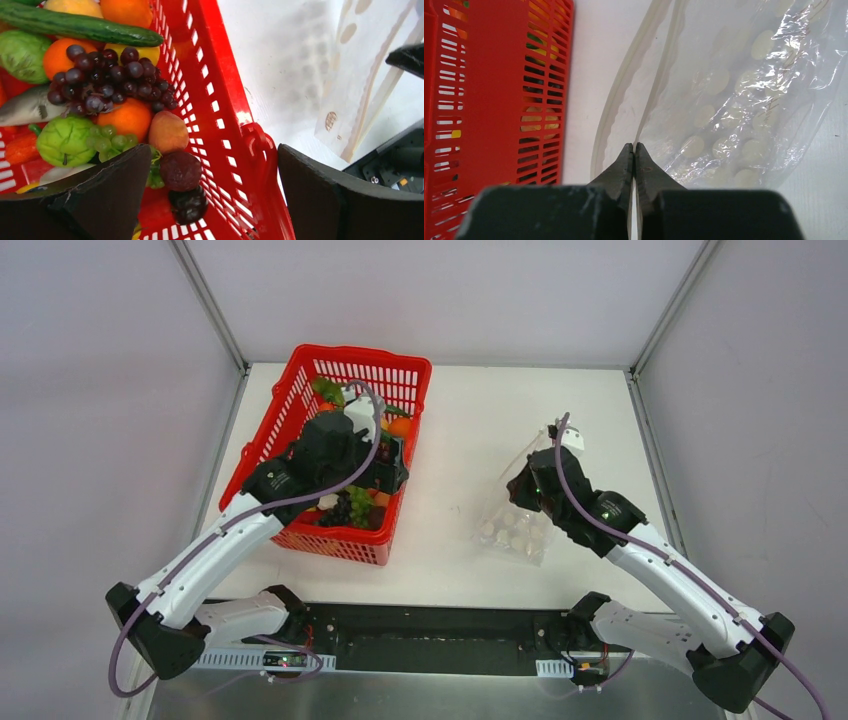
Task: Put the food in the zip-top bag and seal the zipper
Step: Move the bin to the center of the board.
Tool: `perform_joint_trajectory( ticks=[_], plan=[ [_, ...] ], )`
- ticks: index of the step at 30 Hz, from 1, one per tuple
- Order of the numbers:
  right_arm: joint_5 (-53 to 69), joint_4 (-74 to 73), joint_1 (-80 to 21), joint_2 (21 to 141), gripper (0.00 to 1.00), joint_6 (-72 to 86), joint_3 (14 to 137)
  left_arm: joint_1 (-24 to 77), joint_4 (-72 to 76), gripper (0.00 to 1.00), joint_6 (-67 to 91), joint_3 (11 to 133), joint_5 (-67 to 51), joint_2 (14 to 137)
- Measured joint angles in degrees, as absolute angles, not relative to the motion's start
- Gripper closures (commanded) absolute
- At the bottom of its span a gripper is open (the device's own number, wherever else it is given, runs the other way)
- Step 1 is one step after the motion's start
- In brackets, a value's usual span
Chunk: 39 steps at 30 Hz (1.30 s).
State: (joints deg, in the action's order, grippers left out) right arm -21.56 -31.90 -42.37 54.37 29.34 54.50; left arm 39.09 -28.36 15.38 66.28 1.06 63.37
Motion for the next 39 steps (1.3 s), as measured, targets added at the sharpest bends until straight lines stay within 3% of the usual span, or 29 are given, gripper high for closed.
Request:
perform_joint_trajectory(
  ticks=[9, 17, 23, 29, 35, 39],
  plan=[
    [-18.1, -31.8, -42.4, 55.6, 1.0, 29.4, 54.3, 27.1, -26.2, 0.05, 21.8, 62.9, 3.7, 61.3],
    [-16.3, -31.7, -42.4, 56.2, 1.0, 29.4, 54.0, 26.2, -23.2, 0.06, 23.6, 62.1, 3.2, 62.7],
    [-16.0, -31.5, -42.4, 56.2, 1.0, 29.4, 53.8, 25.6, -22.3, 0.11, 19.9, 62.2, -7.5, 63.7],
    [-16.0, -31.5, -42.4, 56.2, 1.0, 29.4, 53.7, 29.1, -23.3, 0.13, 17.0, 62.3, -18.9, 69.6],
    [-16.2, -31.4, -42.4, 56.2, 1.0, 29.4, 53.6, 35.7, -24.6, 0.13, 13.8, 64.6, -20.3, 71.5],
    [-16.5, -31.4, -42.4, 56.2, 1.0, 29.4, 53.6, 37.7, -26.9, 0.06, 12.9, 65.9, -19.4, 71.3]
  ],
)
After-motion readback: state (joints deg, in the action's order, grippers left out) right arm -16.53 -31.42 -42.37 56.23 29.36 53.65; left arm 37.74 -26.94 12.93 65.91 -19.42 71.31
